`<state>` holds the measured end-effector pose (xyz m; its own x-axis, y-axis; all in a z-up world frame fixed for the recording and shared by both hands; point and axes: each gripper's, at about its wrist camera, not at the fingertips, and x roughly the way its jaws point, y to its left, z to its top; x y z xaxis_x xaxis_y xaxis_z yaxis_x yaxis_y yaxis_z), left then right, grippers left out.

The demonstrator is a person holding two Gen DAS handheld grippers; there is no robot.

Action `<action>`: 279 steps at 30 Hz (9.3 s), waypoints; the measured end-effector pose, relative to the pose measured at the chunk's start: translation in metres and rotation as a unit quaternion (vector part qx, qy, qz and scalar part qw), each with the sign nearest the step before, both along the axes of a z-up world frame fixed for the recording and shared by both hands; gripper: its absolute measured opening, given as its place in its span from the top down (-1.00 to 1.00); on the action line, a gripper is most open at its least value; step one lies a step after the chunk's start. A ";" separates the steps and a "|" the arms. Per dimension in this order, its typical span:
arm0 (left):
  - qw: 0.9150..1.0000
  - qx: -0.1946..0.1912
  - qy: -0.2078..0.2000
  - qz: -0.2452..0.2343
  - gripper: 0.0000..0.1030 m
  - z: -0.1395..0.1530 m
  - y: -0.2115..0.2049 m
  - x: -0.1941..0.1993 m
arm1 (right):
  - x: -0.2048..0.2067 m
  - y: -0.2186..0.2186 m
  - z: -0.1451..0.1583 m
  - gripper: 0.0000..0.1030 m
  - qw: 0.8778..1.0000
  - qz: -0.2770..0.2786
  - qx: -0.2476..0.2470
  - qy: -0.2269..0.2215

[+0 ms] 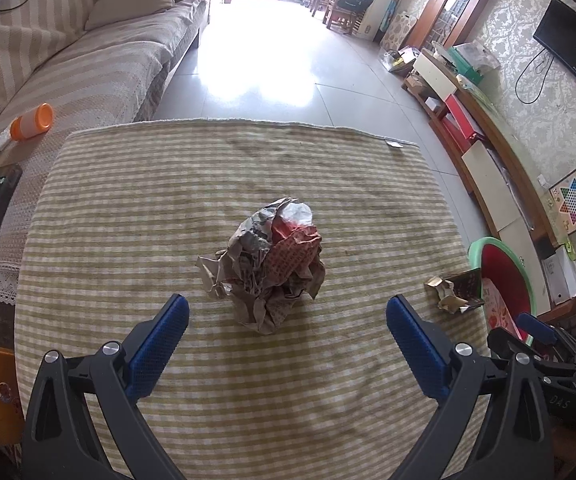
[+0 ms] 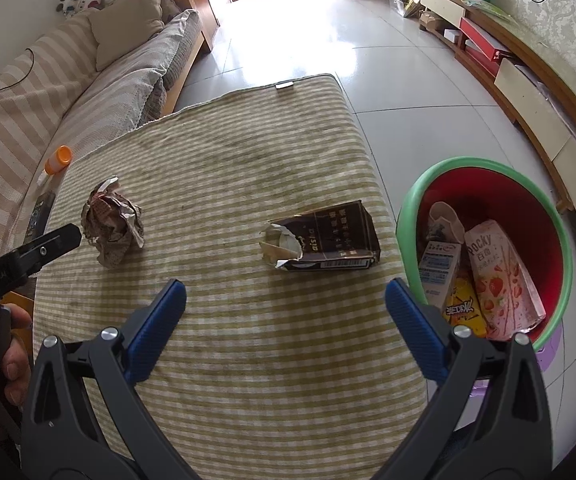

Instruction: Collect trash

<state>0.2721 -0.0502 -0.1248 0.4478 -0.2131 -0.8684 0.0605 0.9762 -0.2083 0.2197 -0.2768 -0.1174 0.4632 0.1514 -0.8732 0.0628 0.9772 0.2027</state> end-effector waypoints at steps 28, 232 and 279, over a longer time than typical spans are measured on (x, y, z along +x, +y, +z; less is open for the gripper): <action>0.998 0.048 0.031 -0.011 -0.69 -0.051 -0.016 0.049 | 0.052 -0.002 -0.063 -0.91 0.998 0.006 -0.052 0.026; 0.962 0.088 -0.250 0.070 -0.85 0.160 0.035 -0.200 | -0.124 0.070 0.163 -0.91 0.973 -0.003 -0.045 -0.226; 0.961 0.085 -0.250 0.080 -0.85 0.173 0.031 -0.239 | -0.168 0.081 0.174 -0.91 0.967 0.016 -0.054 -0.247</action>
<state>0.0332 -0.0190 0.0477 0.8334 0.0202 -0.5523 -0.0432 0.9987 -0.0287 0.0520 -0.1959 0.0562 0.8244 0.0930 -0.5583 -0.0468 0.9942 0.0965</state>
